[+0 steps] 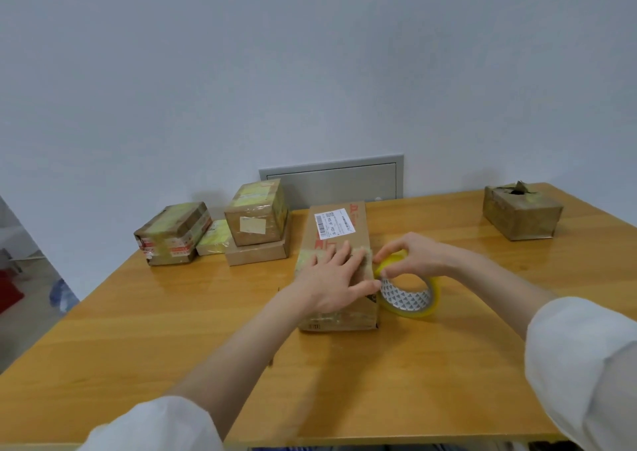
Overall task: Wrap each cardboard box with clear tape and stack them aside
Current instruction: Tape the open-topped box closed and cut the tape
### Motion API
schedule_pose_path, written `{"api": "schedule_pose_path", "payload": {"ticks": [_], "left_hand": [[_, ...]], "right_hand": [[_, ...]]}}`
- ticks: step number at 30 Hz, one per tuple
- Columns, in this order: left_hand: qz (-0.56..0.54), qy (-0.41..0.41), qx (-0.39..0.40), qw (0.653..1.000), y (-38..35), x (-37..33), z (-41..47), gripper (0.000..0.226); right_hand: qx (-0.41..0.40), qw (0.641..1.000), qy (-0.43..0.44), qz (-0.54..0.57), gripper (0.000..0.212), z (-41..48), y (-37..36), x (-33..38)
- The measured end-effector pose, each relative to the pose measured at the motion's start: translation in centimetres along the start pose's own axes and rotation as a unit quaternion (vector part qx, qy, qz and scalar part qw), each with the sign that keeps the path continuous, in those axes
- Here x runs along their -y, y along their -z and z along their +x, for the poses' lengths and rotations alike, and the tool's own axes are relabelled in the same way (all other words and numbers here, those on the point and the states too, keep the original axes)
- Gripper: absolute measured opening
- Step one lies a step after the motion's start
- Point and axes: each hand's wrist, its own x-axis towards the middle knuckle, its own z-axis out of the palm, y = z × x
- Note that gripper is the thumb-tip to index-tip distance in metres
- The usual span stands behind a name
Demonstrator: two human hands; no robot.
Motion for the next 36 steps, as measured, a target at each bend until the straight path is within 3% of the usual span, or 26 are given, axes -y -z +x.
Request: {"api": "schedule_pose_path", "payload": {"ticks": [5,8,11,13,16,18,21,23,24,26,28,32,36], "left_hand": [[0.035,-0.008,-0.028,0.999,-1.4,-1.3,0.1,0.093],[0.009,0.004,-0.046,0.999,-1.0,-1.0,-0.1,0.089],[0.015,0.032,-0.126,0.991,-1.8,-1.5,-0.9,0.078],[0.022,0.039,-0.172,0.984,-2.5,-1.6,-1.2,0.071],[-0.006,0.027,-0.220,0.975,-2.3,-1.4,-1.3,0.065],[-0.074,0.016,-0.270,0.960,-1.5,-1.3,-1.3,0.057],[-0.307,0.053,-0.307,0.899,0.7,-0.6,-1.3,0.049],[-0.438,0.078,-0.299,0.844,1.4,0.1,-1.3,0.059],[-0.450,0.085,-0.301,0.836,1.4,0.2,-1.5,0.072],[-0.384,0.115,-0.298,0.866,0.7,0.0,-1.8,0.108],[-0.287,0.153,-0.306,0.895,-0.2,-0.5,-1.9,0.130],[-0.216,0.181,-0.348,0.894,-0.5,-0.3,-0.9,0.133],[-0.230,0.203,-0.319,0.897,-0.2,0.4,-0.2,0.122]], "right_hand": [[-0.013,1.000,0.003,-0.014,0.034,-0.4,0.0,0.1],[-0.028,0.999,0.021,0.001,0.058,-1.6,-0.1,-0.5],[-0.043,0.996,-0.019,0.082,0.076,-3.4,-0.1,-2.6],[-0.055,0.993,-0.048,0.097,0.066,-4.3,-0.3,-3.7],[-0.143,0.973,-0.038,0.177,0.042,-4.5,0.2,-2.3],[-0.210,0.950,-0.004,0.230,0.038,-3.7,1.7,0.3],[-0.260,0.923,0.033,0.282,0.059,-1.9,4.6,4.4],[-0.248,0.924,0.045,0.287,0.062,-0.8,6.1,6.8],[-0.240,0.927,0.047,0.283,0.062,-0.2,6.5,7.9],[-0.241,0.927,0.046,0.284,0.057,0.7,6.5,9.6],[-0.247,0.921,0.036,0.301,0.053,1.5,5.6,10.8],[-0.223,0.925,0.017,0.307,0.055,2.3,3.4,11.1],[-0.192,0.949,0.044,0.247,0.060,2.2,3.2,10.4]]}}
